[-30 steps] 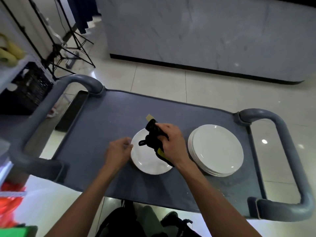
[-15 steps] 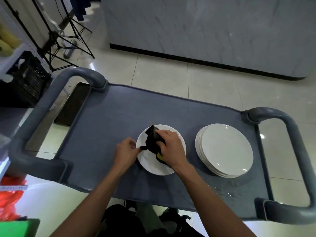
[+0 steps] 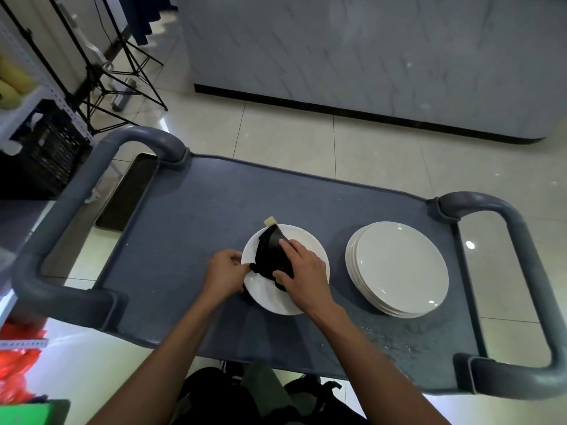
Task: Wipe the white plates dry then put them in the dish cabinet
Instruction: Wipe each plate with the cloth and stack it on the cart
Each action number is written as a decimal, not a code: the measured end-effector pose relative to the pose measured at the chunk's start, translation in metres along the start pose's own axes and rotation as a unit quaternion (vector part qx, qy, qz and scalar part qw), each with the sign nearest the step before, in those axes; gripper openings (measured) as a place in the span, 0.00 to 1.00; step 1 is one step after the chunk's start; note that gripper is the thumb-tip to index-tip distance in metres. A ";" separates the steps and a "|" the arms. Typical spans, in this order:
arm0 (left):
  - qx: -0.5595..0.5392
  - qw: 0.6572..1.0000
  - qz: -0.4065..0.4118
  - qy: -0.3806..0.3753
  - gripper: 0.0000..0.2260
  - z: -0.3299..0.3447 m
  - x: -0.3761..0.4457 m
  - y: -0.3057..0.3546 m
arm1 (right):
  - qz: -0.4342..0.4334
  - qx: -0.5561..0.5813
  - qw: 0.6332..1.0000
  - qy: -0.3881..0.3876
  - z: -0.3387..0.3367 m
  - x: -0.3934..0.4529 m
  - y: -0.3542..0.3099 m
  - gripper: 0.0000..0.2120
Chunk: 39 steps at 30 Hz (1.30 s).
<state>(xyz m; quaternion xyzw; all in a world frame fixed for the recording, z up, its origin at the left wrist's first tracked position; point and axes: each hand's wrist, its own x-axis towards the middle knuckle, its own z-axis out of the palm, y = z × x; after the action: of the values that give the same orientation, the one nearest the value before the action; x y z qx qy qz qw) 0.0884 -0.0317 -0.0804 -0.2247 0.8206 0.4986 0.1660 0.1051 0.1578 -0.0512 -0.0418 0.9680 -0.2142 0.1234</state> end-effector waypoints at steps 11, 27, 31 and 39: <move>-0.185 0.975 -0.072 -0.097 0.08 0.000 -0.021 0.015 | -0.008 0.072 0.996 0.046 0.003 -0.002 0.002 0.29; -0.232 0.942 0.041 -0.240 0.22 -0.018 -0.040 0.041 | -0.112 0.037 0.970 0.214 -0.019 -0.013 -0.015 0.22; -0.231 0.937 0.068 -0.251 0.22 -0.022 -0.042 0.055 | -0.102 0.037 0.963 0.248 -0.046 -0.001 -0.020 0.21; -0.278 0.934 0.090 -0.205 0.21 -0.033 -0.038 0.070 | -0.009 0.029 0.952 0.306 -0.085 0.022 -0.020 0.21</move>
<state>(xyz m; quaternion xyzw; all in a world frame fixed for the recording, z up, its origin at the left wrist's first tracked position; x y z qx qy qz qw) 0.0812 -0.0249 0.0055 -0.0803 0.6143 0.7547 0.2160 0.0623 0.1713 0.0273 0.0211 0.9522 -0.2461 -0.1795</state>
